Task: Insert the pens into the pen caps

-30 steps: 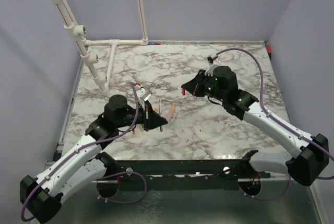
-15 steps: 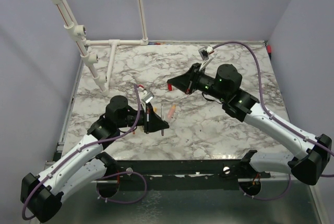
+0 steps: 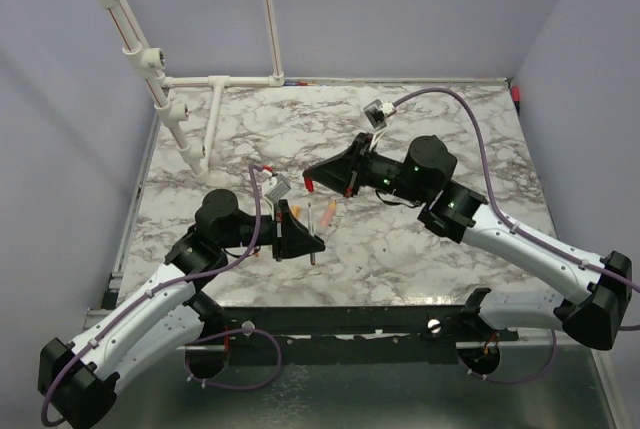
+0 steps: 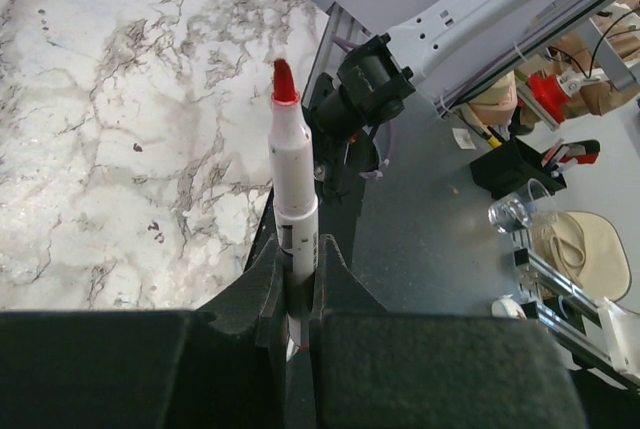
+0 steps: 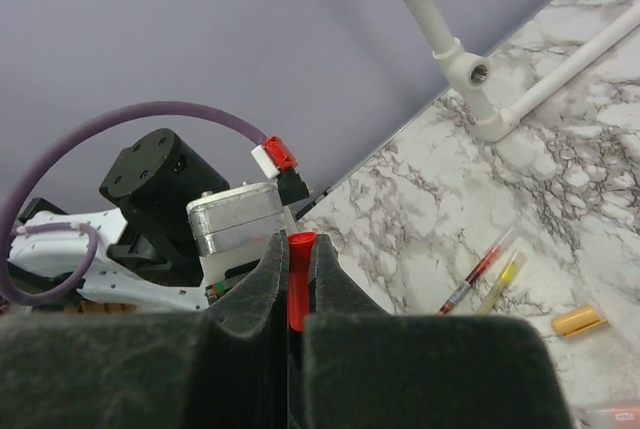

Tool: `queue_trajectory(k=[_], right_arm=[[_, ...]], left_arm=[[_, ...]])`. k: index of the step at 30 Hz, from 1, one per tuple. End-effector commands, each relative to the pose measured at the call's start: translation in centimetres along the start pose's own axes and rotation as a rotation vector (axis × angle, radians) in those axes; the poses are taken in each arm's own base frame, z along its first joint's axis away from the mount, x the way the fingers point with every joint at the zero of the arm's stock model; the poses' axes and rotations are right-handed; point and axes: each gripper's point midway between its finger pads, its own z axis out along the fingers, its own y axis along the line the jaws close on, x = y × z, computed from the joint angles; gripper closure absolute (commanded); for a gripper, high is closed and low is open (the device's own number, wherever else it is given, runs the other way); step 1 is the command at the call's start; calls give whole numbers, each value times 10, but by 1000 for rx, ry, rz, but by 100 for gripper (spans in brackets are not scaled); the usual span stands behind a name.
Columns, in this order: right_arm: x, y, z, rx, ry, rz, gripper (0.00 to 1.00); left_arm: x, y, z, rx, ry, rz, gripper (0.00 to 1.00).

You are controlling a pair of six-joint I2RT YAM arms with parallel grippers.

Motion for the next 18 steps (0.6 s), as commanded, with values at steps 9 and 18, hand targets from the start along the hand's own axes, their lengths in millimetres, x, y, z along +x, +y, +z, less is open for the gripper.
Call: queue_trajectory(k=[9, 18], right_arm=[[20, 13, -1, -44, 22, -11, 99], [16, 19, -3, -40, -2, -19, 99]], left_arm=[[-8, -24, -6, 99, -51, 52, 100], [-6, -23, -4, 101, -43, 42, 100]])
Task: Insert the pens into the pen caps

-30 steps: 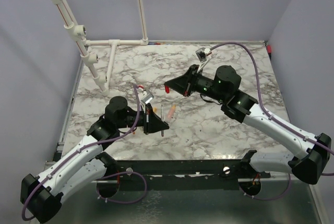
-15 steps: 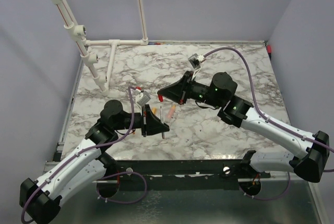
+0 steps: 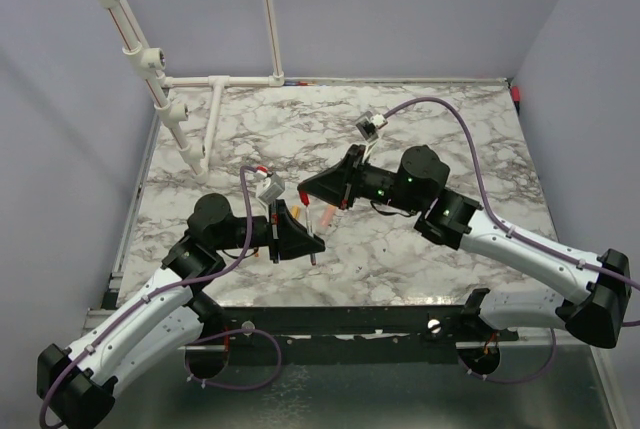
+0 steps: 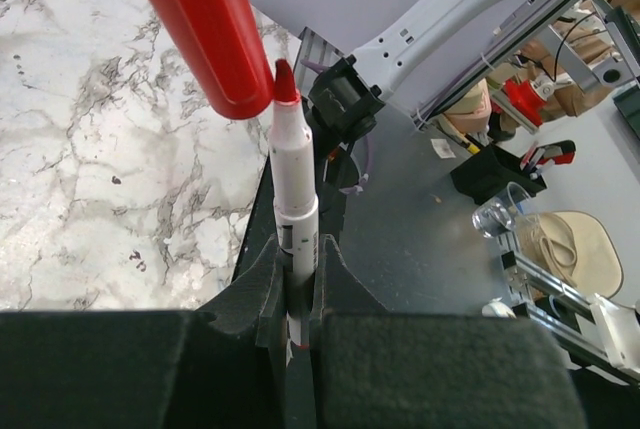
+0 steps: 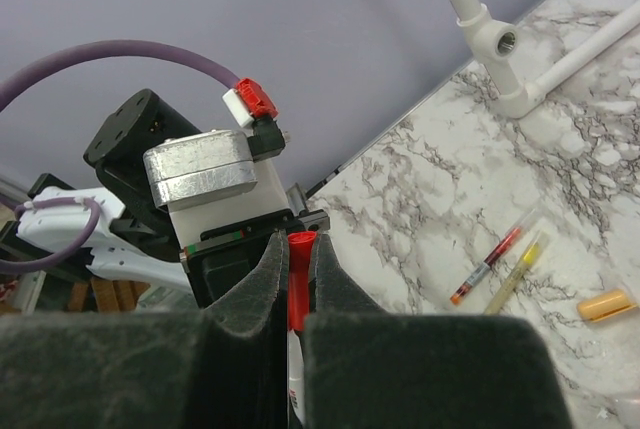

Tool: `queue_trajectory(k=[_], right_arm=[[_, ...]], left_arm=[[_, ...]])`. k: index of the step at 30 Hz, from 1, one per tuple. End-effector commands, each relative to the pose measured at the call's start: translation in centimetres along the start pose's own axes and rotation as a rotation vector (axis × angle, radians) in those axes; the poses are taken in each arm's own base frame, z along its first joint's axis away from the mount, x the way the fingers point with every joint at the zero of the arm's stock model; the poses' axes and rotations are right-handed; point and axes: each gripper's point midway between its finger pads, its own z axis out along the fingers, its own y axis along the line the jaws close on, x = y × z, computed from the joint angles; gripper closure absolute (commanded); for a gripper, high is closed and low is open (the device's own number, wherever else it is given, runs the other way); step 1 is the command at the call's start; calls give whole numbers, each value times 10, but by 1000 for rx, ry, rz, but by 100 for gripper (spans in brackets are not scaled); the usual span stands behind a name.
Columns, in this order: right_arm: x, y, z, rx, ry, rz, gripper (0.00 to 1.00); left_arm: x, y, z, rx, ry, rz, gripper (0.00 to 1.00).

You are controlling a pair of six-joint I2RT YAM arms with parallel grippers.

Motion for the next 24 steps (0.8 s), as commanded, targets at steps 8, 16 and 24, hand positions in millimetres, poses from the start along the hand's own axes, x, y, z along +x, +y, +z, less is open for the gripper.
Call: queue_trajectory(k=[8, 16, 24], right_arm=[[-20, 11, -7, 2, -83, -35, 99], [-17, 15, -7, -10, -79, -33, 99], [-8, 6, -7, 22, -67, -33, 99]], left_arm=[[7, -3, 1, 32, 19, -5, 100], [7, -2, 1, 31, 21, -6, 100], [7, -3, 1, 32, 16, -2, 100]])
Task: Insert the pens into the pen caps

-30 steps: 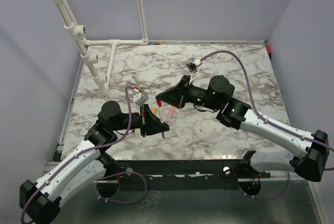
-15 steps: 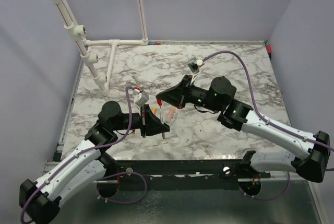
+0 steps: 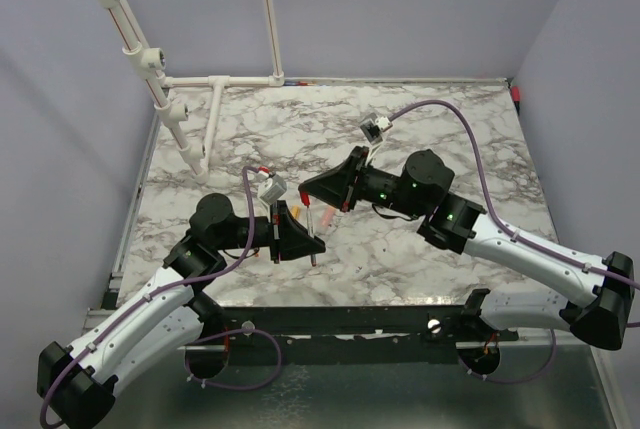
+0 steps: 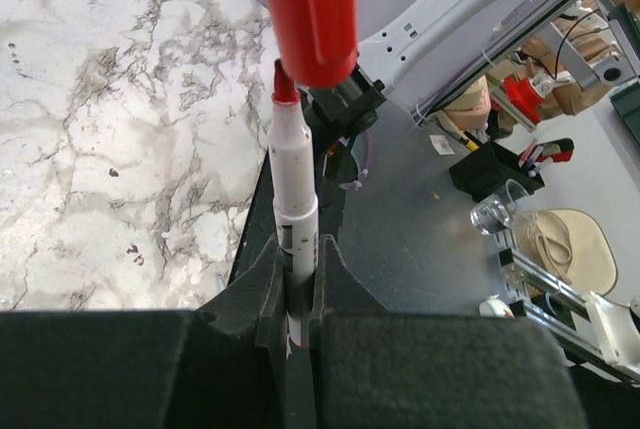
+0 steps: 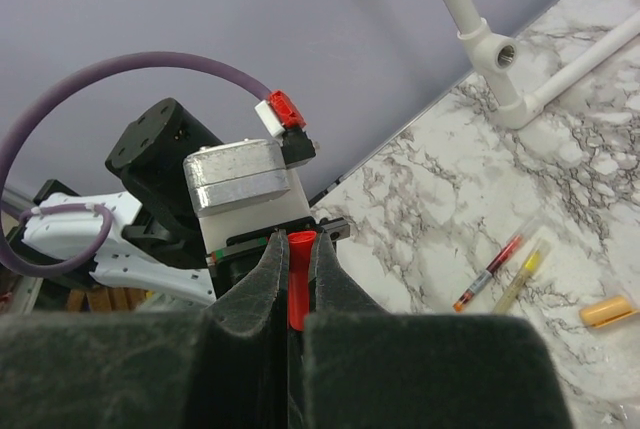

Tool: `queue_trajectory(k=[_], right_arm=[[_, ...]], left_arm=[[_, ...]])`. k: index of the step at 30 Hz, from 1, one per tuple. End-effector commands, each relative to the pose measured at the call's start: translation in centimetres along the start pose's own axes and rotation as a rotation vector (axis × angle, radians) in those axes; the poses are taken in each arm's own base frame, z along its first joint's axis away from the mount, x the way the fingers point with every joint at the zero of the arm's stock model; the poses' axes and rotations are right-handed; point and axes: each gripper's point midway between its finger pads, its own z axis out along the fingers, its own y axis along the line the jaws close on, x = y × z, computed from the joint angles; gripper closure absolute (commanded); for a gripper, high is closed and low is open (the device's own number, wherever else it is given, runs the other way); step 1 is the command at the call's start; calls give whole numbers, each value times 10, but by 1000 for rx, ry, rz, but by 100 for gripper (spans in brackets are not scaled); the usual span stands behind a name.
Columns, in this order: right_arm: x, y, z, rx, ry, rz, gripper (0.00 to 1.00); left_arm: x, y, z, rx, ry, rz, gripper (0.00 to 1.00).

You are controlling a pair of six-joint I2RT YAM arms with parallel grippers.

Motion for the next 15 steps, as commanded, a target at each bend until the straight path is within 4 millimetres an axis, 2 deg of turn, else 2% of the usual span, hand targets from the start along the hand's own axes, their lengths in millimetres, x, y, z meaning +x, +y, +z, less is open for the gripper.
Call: queue_trajectory(k=[1, 9, 15], right_arm=[[0, -3, -3, 16, -24, -25, 99], [7, -9, -2, 43, -18, -30, 99], [-3, -9, -4, 60, -55, -38, 99]], left_arm=[[2, -4, 0, 25, 1, 12, 100], [1, -5, -1, 27, -1, 17, 100], [2, -5, 0, 29, 4, 13, 100]])
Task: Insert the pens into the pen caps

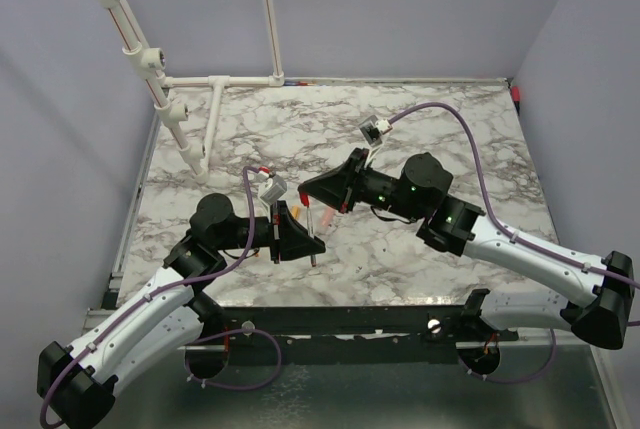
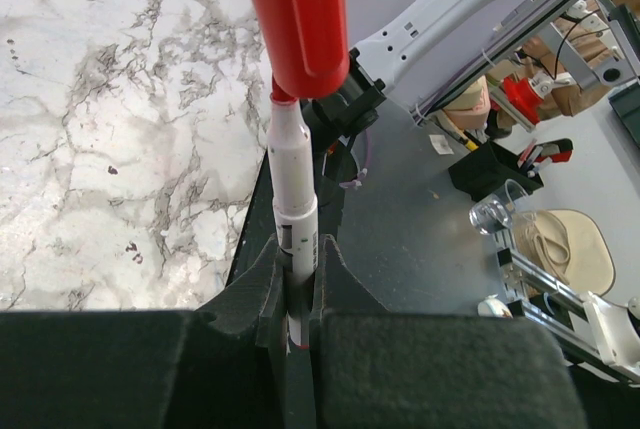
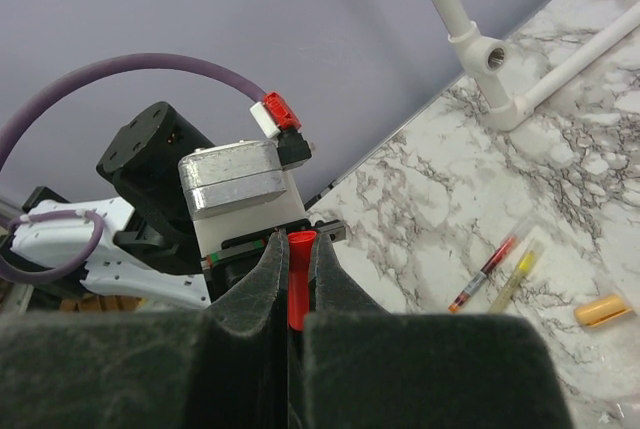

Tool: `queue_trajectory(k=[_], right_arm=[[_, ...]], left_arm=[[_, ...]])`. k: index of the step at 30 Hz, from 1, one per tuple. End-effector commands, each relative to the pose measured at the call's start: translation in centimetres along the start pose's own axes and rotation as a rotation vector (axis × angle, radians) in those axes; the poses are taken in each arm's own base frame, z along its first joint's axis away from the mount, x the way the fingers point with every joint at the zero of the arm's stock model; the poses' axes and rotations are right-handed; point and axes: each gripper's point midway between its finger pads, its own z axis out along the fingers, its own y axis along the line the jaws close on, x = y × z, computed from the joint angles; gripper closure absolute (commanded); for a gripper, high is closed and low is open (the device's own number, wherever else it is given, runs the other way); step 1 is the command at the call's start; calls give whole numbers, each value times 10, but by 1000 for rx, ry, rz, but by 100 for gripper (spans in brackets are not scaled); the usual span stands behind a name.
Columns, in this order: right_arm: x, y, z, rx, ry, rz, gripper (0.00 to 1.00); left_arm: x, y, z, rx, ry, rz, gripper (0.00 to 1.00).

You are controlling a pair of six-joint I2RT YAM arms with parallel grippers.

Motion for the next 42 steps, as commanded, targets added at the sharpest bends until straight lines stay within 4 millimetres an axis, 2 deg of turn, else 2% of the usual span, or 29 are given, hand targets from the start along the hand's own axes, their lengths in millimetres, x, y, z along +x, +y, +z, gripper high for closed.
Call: queue_trajectory(k=[1, 8, 15, 24, 42], right_arm=[[-9, -2, -4, 29, -50, -34, 99], [-22, 1, -7, 33, -89, -43, 99], [-17, 1, -8, 27, -77, -37, 99], [2, -7, -5, 41, -33, -27, 99], [4, 0, -3, 20, -28, -28, 99]], left_arm=[[1, -5, 0, 29, 3, 17, 100], [3, -5, 0, 31, 7, 16, 100], [3, -4, 1, 30, 8, 14, 100], [2, -4, 0, 29, 7, 15, 100], [3, -3, 1, 26, 12, 10, 100]])
